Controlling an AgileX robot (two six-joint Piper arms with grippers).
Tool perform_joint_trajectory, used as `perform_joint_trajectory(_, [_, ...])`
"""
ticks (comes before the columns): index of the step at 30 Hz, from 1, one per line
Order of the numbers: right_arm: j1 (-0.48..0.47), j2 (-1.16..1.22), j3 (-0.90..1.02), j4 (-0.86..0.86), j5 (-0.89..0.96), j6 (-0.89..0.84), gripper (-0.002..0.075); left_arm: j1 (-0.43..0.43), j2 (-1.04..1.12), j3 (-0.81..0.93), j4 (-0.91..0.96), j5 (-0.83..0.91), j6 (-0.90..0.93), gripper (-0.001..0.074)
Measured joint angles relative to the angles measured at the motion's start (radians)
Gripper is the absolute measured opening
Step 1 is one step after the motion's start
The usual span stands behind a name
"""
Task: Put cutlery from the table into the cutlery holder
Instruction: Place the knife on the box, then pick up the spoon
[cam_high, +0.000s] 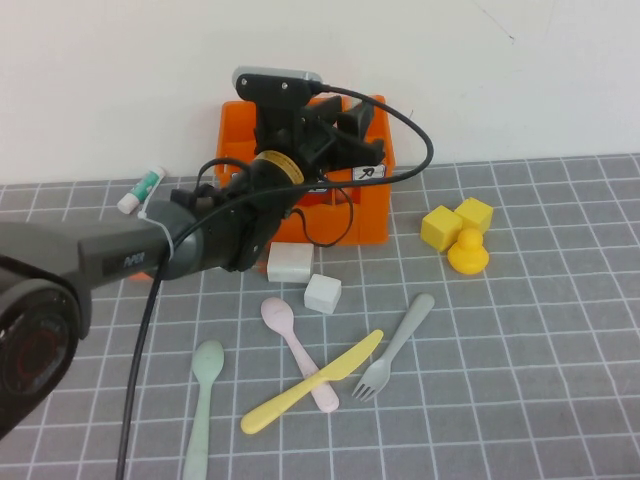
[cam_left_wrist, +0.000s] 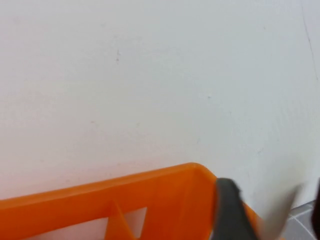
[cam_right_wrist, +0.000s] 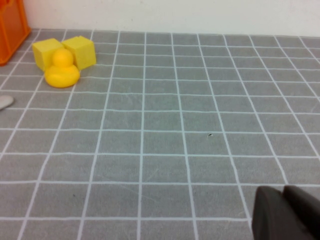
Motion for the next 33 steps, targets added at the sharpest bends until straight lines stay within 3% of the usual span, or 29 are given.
perform_joint_trajectory(4, [0.0,0.0,0.0,0.0,0.0,0.0,0.0029,0.002,-0.019,0.0,0.021,0.033,-0.002,0.0399])
perform_joint_trajectory(8, [0.0,0.0,0.0,0.0,0.0,0.0,0.0029,0.007,-0.096,0.0,0.131,0.129,-0.001,0.041])
perform_joint_trajectory(12, [0.0,0.0,0.0,0.0,0.0,0.0,0.0029,0.008,-0.242,0.0,0.308,0.353,-0.065,0.039])
perform_joint_trajectory(14, [0.0,0.0,0.0,0.0,0.0,0.0,0.0029,0.006,-0.326,0.0,0.388,0.523,-0.129,0.033])
perform_joint_trajectory(17, [0.0,0.0,0.0,0.0,0.0,0.0,0.0029,0.006,-0.424,0.0,0.442,0.76,-0.157,0.018])
perform_joint_trajectory(21, [0.0,0.0,0.0,0.0,0.0,0.0,0.0029,0.006,-0.507,0.0,0.45,1.045,-0.033,0.0041])
perform_joint_trajectory(29, [0.0,0.0,0.0,0.0,0.0,0.0,0.0029,0.025,-0.53,0.0,0.008,1.626,0.476,0.0001])
perform_joint_trajectory(33, [0.0,0.0,0.0,0.0,0.0,0.0,0.0029,0.067,-0.466,0.0,-0.19,1.744,0.578,0.0001])
